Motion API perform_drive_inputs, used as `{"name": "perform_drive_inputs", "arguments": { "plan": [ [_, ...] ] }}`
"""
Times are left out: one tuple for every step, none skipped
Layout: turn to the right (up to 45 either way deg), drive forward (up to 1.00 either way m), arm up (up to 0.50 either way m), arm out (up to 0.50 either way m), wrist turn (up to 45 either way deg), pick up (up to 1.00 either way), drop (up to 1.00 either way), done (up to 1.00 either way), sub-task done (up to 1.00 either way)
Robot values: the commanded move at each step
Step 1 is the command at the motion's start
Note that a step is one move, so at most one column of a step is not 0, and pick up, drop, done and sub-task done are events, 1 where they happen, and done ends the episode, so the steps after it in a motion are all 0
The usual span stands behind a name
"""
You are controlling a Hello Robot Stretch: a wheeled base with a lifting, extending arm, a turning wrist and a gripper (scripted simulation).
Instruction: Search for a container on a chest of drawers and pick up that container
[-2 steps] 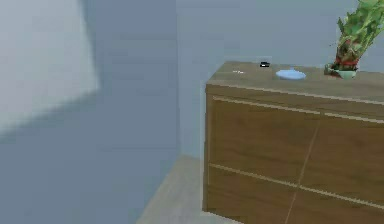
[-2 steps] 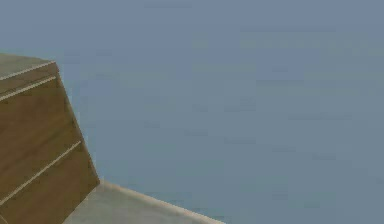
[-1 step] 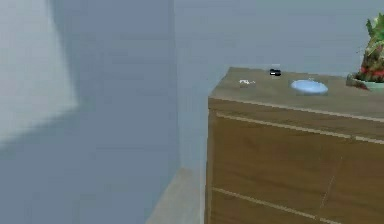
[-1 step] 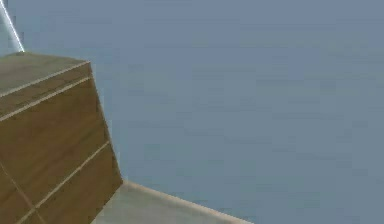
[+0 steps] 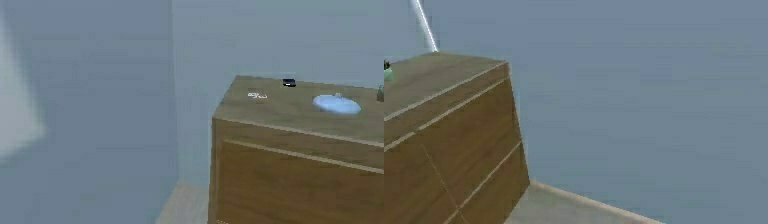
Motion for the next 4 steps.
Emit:
{"name": "perform_drive_inputs", "arguments": {
  "plan": [
    [45.0, 0.00, 0.00, 0.00, 0.0, 0.00, 0.00, 0.00, 0.00],
    [45.0, 0.00, 0.00, 0.00, 0.0, 0.00, 0.00, 0.00, 0.00],
    [21.0, 0.00, 0.00, 0.00, 0.0, 0.00, 0.00, 0.00, 0.00],
    [0.0, 0.35, 0.00, 0.00, 0.0, 0.00, 0.00, 0.00, 0.00]
  ]
}}
